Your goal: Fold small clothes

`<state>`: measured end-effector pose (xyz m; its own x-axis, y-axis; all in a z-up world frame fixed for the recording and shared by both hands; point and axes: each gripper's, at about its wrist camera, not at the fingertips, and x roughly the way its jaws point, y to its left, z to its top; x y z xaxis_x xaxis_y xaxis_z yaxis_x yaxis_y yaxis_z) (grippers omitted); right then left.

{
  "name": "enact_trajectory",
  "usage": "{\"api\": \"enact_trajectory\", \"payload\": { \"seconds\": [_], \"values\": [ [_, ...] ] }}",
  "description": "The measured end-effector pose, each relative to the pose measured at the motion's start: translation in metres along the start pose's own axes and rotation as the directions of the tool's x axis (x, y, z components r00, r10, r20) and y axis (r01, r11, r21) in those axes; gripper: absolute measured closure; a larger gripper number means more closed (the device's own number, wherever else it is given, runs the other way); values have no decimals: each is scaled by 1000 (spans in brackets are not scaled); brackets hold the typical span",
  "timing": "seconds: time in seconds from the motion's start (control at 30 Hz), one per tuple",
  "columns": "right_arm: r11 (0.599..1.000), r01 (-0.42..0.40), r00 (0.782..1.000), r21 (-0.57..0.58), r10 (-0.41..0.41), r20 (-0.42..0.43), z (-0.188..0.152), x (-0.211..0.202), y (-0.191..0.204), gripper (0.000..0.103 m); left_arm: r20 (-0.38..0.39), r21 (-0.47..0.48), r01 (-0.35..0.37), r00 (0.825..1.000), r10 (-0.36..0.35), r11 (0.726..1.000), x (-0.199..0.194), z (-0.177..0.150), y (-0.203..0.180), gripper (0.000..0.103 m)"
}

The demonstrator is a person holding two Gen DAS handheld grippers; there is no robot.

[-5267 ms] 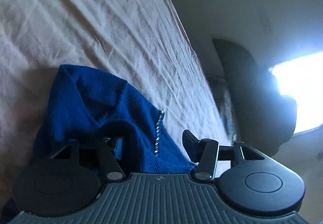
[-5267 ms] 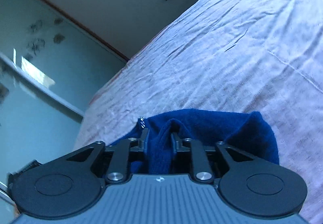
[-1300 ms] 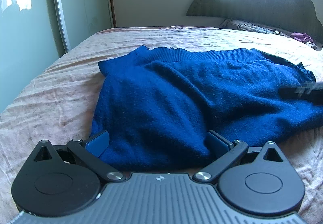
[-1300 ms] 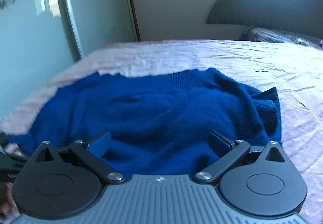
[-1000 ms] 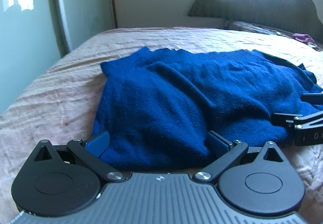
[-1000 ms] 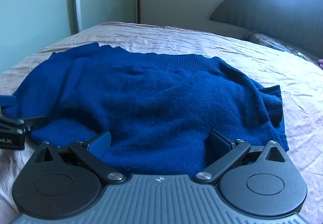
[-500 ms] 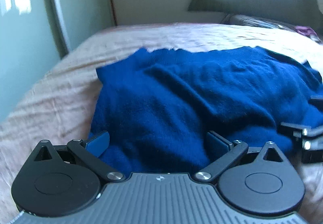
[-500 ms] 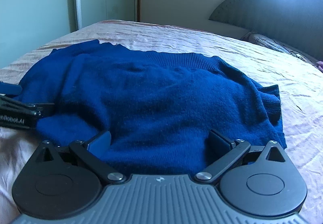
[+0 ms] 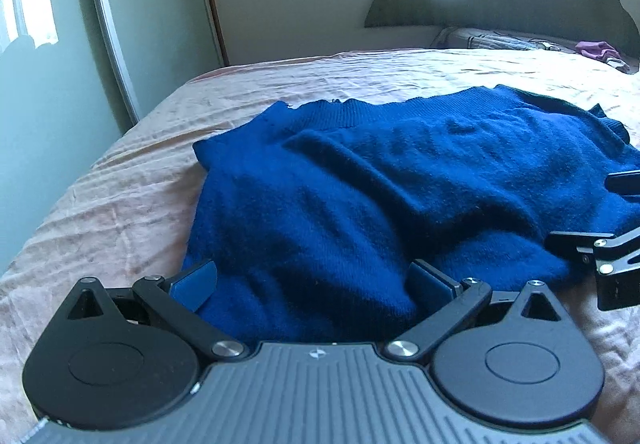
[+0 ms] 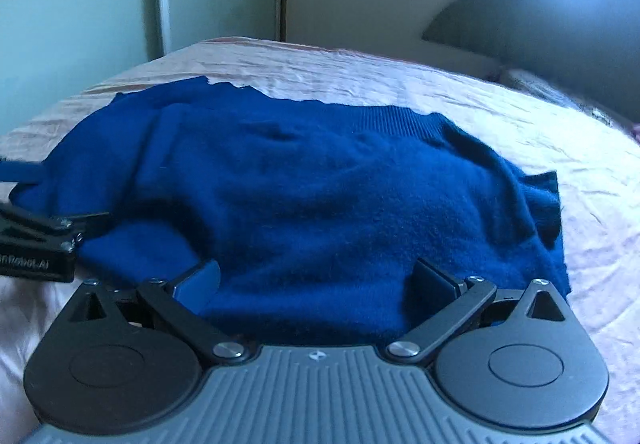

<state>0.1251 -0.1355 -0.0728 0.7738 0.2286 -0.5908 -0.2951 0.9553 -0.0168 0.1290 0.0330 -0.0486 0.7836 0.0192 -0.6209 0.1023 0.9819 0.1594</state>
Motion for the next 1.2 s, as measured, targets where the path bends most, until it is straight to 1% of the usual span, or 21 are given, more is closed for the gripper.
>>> {"api": "enact_trajectory", "payload": {
  "seconds": [0.07,0.2,0.27,0.33,0.4,0.53,0.6,0.67,0.77,1.03,1.1,1.2],
  "values": [
    [1000,-19,1000,17,19,-16,4,-2,-3,0,-3,-1,3,1000,-3,1000,1,0,0,0],
    [996,-57,998,75,58,-9,5,-4,-10,0,3,-5,-4,1000,4,1000,1,-2,-1,0],
    [998,-40,999,57,42,-22,2,-1,-8,0,7,4,-12,1000,12,1000,0,-2,-3,0],
    [1000,-20,1000,20,21,-17,-1,-3,-3,0,10,11,-19,1000,19,1000,-1,-2,-4,0],
    [1000,-10,1000,25,10,-7,1,-7,-1,0,10,12,-25,1000,24,1000,-2,-2,-5,0],
    [1000,-25,999,17,25,25,6,-16,2,0,5,2,-22,1000,22,1000,-3,0,-4,0],
    [1000,-13,1000,10,13,11,4,-13,2,0,0,-4,-19,1000,19,1000,-3,0,-2,0],
    [1000,-10,1000,14,10,-21,2,-4,1,0,-3,-9,-16,1000,16,1000,-2,-1,-2,0],
    [1000,-16,1000,15,16,-12,-2,-5,0,0,-2,-10,-14,1000,14,1000,-3,-2,-2,0],
    [1000,-3,1000,-7,2,-12,-1,-5,3,0,-6,-14,-8,1000,8,1000,-3,-2,-1,0],
    [1000,15,1000,-11,-14,6,2,-10,6,0,-5,-14,-3,1000,3,1000,-6,-1,1,0],
    [997,46,996,-63,-41,73,8,-22,15,0,3,-7,-3,1000,3,1000,-11,3,9,0]
  ]
}}
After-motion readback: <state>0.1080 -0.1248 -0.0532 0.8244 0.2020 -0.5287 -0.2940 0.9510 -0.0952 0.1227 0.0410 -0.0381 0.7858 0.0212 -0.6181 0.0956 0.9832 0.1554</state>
